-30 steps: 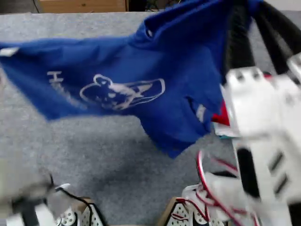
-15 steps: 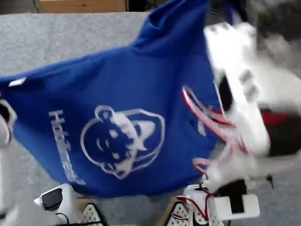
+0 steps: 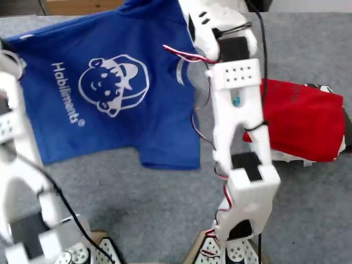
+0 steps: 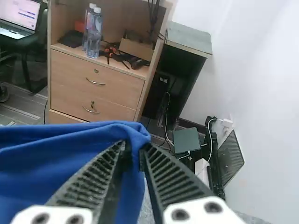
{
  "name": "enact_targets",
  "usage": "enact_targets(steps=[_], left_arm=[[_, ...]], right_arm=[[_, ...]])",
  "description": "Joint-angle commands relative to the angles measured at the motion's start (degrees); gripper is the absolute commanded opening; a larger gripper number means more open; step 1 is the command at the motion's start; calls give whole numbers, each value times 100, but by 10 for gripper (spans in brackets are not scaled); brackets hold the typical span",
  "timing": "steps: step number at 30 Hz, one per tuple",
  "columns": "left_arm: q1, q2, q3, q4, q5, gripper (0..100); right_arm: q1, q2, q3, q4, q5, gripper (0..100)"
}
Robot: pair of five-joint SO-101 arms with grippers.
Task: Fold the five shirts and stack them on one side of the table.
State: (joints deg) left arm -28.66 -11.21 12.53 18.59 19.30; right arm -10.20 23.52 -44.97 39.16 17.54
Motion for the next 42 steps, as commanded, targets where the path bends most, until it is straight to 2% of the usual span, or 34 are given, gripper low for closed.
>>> enact_targets(steps=[1, 5, 8, 14, 17, 20, 24, 30, 36, 42], left_arm=[[101, 1125, -1578, 624, -62, 29], [84, 1925, -2589, 1767, -62, 29], [40, 2127, -2826, 2382, -70, 29], [13, 2180, -2818, 3464, -141, 29], [48, 2180, -2615, 4070, -668, 29], [40, 2136, -2062, 4264, -958, 29], [-84, 2189, -1200, 4237, -1011, 29], [-233, 2127, 145, 3332, -1011, 29], [-303, 2119, 541, 3112, -1644, 29], [-549, 2119, 549, 2998, -1688, 29]], right_arm=[[-26, 435, -1138, 114, -62, 12], [-18, 1015, -2070, 1160, -62, 12], [-9, 1288, -2677, 2215, -62, 12], [-26, 1560, -3512, 4598, -26, 12], [-18, 1719, -3653, 5565, -18, 12], [-44, 1851, -3653, 6180, -18, 12], [-88, 1789, -3301, 6224, -35, 12], [-475, 963, -1640, 6207, -18, 12], [-264, 382, -40, 5618, -18, 12], [-264, -321, 1191, 5459, 246, 12]])
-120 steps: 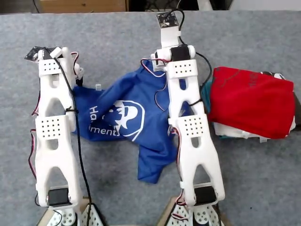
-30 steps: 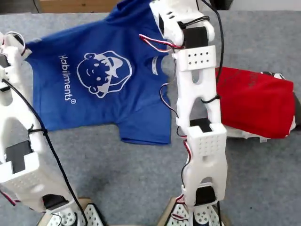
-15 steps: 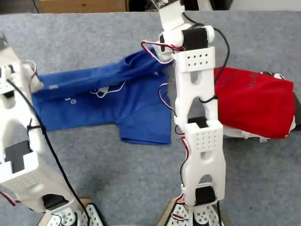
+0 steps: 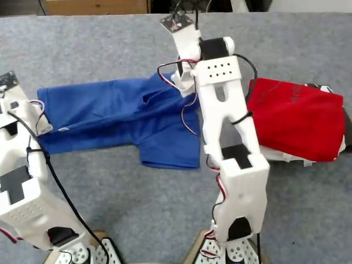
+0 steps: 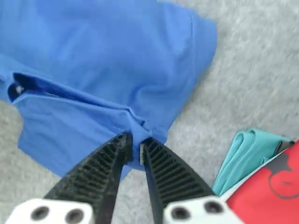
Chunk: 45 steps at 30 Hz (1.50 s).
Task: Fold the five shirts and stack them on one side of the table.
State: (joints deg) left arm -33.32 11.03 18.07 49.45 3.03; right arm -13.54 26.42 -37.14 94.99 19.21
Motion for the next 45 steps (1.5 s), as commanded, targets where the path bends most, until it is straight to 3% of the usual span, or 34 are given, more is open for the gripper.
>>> enact_targets(steps=[1, 15, 29, 37, 41, 43, 45], left_arm=[[-92, -105, 4, -79, -70, 29], [-84, -44, 136, -132, -79, 29], [-92, -44, 40, -123, -677, 29], [-286, -97, -31, 105, -1275, 38], [-426, -97, -690, 1046, -1556, 223], [-549, -97, -1007, 1319, -1556, 302], [-699, -97, -1341, 1538, -1556, 285]], right_arm=[[70, -752, 646, -193, 88, 12], [220, -2352, 4989, -2418, 466, 12], [-281, -3389, 7582, -3560, 492, 12], [-448, -3433, 7925, -3851, 404, 56], [-422, -3565, 7855, -3631, 422, 241], [-422, -3837, 7776, -3393, 563, 247], [-396, -4224, 7600, -3174, 571, 200]])
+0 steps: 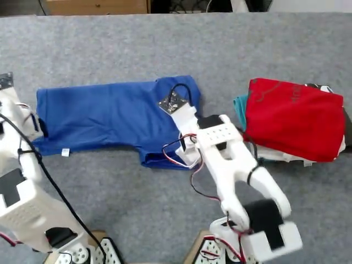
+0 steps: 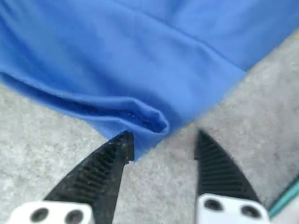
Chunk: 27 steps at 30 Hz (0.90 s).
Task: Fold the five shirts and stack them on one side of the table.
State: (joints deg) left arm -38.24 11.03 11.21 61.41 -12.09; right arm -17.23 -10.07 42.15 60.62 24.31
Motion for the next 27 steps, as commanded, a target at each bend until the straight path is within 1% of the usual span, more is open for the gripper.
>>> enact_targets(steps=[1, 5, 6, 9, 10, 12, 13, 16, 18, 20, 23, 27], left_arm=[[-259, -105, -901, 527, -44, 259], [-321, -176, -1991, 1530, -18, 138], [-259, -185, -2202, 1697, 97, 111], [40, -158, -2651, 1952, 712, 32], [198, -149, -2659, 1925, 888, 28], [558, -62, -2484, 1697, 1169, 36], [760, 44, -2308, 1451, 1336, 36], [1182, 545, -1824, 343, 1890, 36], [1253, 1011, -1596, -475, 2207, 36], [1218, 1503, -1534, -949, 2435, 36], [1077, 1943, -1692, -897, 2462, 36], [963, 2031, -2114, -580, 2462, 36]], right_arm=[[44, -787, -426, 431, 97, 170], [369, -1481, -954, 791, 97, 45], [378, -1552, -1112, 826, 97, 22], [202, -1429, -1490, 905, 53, 23], [79, -1305, -1534, 870, 9, 21], [-220, -963, -1534, 642, -229, 21], [-352, -743, -1516, 484, -325, 21], [-659, 84, -1481, 114, -431, 21], [-730, 558, -1481, 105, -422, 21], [-738, 866, -1455, 114, -422, 20], [-747, 1024, -1253, 114, -422, 12], [-774, 1024, -813, 9, -422, 12]])
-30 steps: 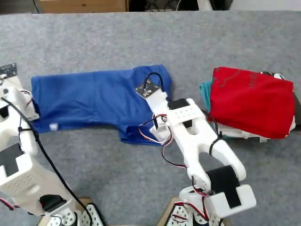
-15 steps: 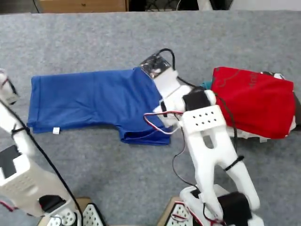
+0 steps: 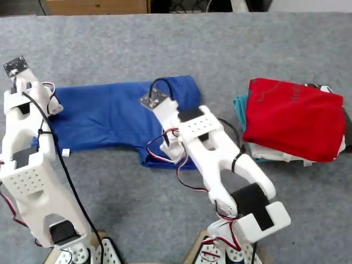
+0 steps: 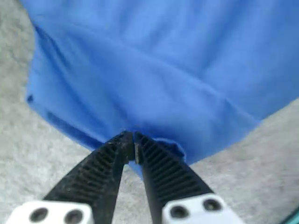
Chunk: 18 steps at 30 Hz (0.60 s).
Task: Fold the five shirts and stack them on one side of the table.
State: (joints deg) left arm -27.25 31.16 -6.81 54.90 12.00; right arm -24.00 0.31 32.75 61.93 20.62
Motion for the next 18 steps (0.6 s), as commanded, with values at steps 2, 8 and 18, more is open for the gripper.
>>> enact_targets(steps=[2, 8, 18], left_arm=[[-136, 114, -356, 70, 53, 36], [-127, 176, -382, 70, 53, 36], [-40, 220, -382, 62, 53, 30]], right_arm=[[-70, -13, 259, -193, -44, 12], [-281, -31, 374, -44, -44, 12], [35, -1842, 215, 299, 422, 13]])
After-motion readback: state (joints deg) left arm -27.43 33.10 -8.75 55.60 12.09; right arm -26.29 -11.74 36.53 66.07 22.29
